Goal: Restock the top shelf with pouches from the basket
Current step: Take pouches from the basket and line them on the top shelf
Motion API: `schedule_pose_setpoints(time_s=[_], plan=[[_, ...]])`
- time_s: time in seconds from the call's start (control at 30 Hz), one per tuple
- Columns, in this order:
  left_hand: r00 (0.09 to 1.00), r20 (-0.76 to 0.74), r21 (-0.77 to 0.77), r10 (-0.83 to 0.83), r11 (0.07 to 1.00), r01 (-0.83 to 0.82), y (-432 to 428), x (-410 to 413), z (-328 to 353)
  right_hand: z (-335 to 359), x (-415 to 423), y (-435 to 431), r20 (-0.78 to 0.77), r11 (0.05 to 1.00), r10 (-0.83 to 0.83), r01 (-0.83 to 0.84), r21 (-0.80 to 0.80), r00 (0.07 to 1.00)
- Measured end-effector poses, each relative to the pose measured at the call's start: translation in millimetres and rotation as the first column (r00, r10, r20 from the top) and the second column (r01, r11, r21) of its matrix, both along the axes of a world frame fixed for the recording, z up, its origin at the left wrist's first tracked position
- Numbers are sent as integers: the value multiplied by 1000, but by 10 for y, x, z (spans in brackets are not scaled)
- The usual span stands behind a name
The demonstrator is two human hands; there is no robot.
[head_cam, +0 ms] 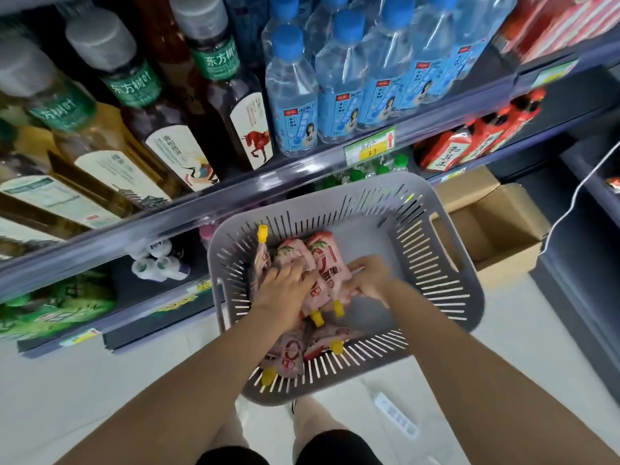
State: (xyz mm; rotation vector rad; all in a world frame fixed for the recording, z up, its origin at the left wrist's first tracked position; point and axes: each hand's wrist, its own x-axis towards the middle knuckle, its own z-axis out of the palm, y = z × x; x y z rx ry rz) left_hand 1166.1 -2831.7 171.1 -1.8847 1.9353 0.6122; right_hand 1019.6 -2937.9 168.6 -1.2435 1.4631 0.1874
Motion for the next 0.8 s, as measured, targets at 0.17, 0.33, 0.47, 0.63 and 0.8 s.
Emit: schedule_pose_setpoints(time_s=[0.17, 0.33, 0.47, 0.63, 0.8], plan=[[999, 21, 94, -26, 995, 23, -30, -86, -88, 427, -103, -456, -213, 926, 291, -330, -183, 933], [996, 83, 63, -44, 997, 39, -87, -198, -179, 687, -146, -652, -293, 848, 481, -523, -83, 826], [988, 130, 78, -87, 994, 77, -120, -258, -211, 667, -117, -557, -393, 727, 629, -687, -9, 671], [998, 45, 161, -51, 986, 44, -162, -248, -128, 416, -171, -417, -409, 634, 725, -769, 84, 554], [988, -38, 88, -149, 985, 152, -220, -157, 105, 349, -67, -430, -445, 647, 670, -761, -44, 595]])
